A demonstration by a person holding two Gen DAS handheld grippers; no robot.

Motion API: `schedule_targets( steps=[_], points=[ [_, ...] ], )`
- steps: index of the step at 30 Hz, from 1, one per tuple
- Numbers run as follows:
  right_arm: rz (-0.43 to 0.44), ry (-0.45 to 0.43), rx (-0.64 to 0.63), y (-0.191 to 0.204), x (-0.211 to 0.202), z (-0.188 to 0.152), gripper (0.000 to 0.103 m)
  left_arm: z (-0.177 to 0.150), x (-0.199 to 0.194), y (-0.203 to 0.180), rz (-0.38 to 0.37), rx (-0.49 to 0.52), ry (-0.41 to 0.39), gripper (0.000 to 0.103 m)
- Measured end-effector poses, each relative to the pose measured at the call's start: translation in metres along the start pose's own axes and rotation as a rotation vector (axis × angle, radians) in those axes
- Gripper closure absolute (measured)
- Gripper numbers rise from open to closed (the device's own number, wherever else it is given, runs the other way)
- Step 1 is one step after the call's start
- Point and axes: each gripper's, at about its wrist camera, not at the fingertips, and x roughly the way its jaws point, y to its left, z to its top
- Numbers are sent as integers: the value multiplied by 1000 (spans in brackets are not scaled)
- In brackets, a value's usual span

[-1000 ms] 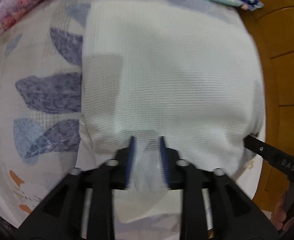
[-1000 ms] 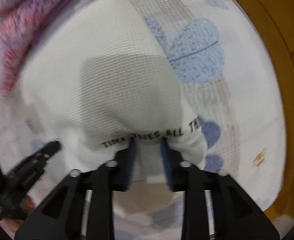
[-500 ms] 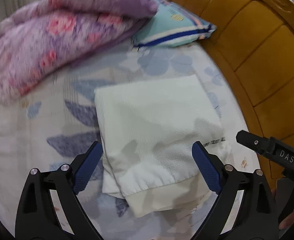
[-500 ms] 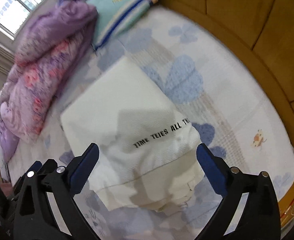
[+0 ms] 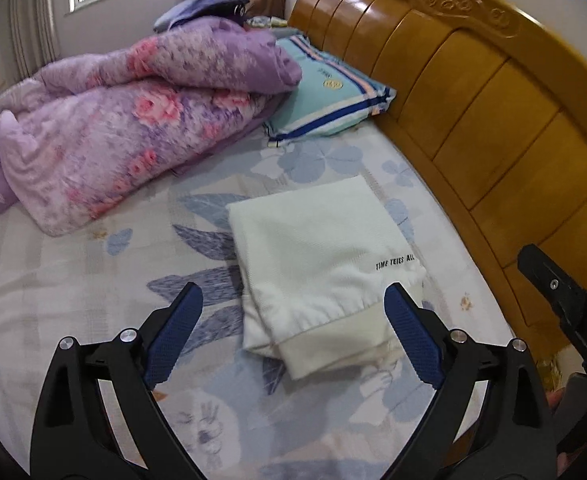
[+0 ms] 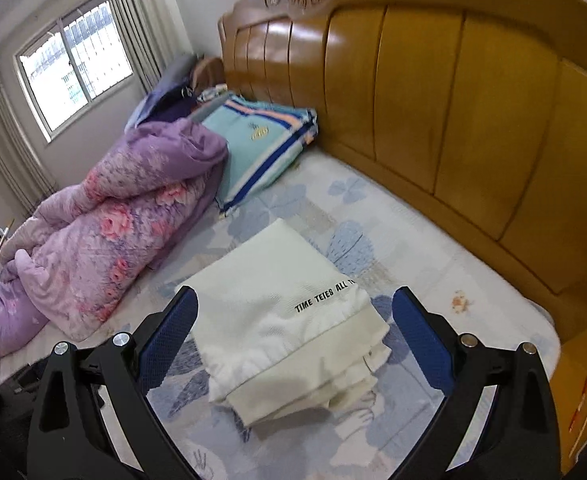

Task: Fold large clothes

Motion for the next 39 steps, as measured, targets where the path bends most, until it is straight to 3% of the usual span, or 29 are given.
schedule_targets(
  steps=[4, 14, 26, 32, 39],
  points=[
    [-43, -11, -13, 12, -43, -12, 8, -17, -56, 11, -9, 20, -28, 11],
    [20, -82, -87, 67, -163, -78, 8, -87, -178, 43, 1, 49, -112, 10],
    [35, -102, -137, 133, -261, -153, 8, -177, -312, 109, 54, 31, -185, 11],
    [21, -133, -161, 162, -294, -181, 8, -205, -350, 140, 63, 11, -197, 11],
    [21, -161, -175, 201, -314, -204, 8, -219, -370, 177, 52, 11, -204, 11]
  ],
)
